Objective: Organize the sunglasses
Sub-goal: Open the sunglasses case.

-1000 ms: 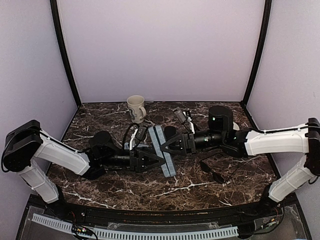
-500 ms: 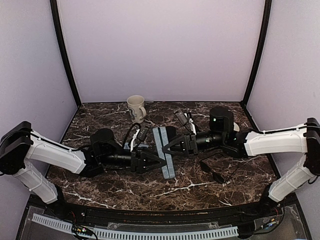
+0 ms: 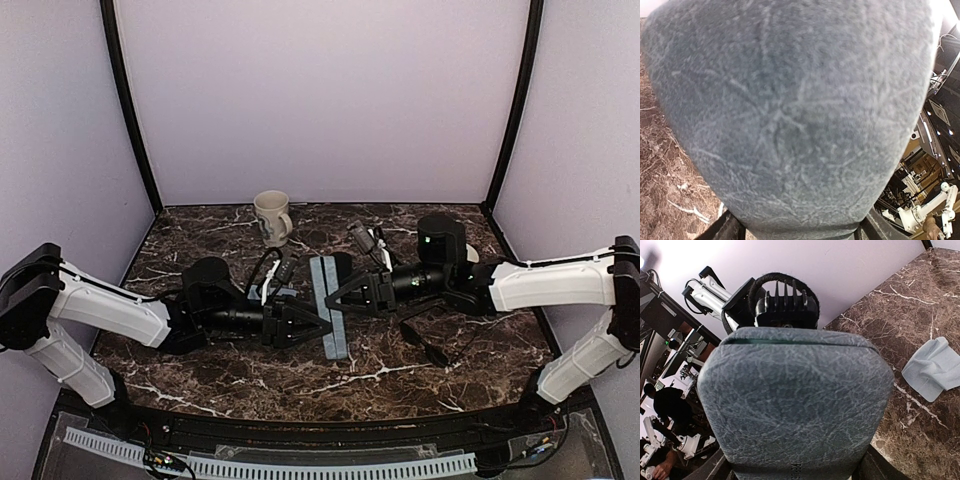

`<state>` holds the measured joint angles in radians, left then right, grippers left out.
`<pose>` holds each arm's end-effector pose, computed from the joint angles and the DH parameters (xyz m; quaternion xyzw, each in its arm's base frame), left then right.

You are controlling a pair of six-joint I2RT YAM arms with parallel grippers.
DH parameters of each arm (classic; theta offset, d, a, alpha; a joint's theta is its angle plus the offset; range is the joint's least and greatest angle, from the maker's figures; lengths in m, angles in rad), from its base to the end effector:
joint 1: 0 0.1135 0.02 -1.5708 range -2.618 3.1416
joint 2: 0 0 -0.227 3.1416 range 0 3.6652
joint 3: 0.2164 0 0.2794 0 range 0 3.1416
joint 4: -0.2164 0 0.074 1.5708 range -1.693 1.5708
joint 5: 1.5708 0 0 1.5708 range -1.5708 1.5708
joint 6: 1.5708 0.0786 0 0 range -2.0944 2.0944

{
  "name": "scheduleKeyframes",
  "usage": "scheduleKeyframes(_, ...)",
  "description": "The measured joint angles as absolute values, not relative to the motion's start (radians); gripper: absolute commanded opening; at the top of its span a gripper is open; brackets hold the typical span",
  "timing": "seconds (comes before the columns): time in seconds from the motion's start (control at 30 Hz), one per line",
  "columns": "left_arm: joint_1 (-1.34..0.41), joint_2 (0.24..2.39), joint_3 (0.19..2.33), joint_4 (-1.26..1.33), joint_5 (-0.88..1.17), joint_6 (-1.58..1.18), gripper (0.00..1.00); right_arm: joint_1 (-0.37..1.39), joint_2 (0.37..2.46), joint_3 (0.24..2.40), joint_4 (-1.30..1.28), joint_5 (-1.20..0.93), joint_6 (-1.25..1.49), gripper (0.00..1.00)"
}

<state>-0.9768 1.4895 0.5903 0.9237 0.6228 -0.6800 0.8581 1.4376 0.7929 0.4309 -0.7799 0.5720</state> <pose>0.1613 -0.3208 0.1668 0.3152 0.6251 -0.6467 0.3029 0.2007 0.3168 0.1949 -0.3388 0.6787 0.6041 0.2443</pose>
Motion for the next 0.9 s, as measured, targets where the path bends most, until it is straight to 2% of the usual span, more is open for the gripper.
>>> scheduleKeyframes(0.73, -0.974, 1.488, 0.579, 0.925, 0.590, -0.668, 0.00, 0.816, 1.423, 0.753, 0.434, -0.810, 0.561, 0.78)
scheduleKeyframes(0.9, -0.968, 1.486, 0.568, 0.924, 0.577, -0.673, 0.00, 0.791, 1.419, 0.741, 0.413, -0.808, 0.558, 0.79)
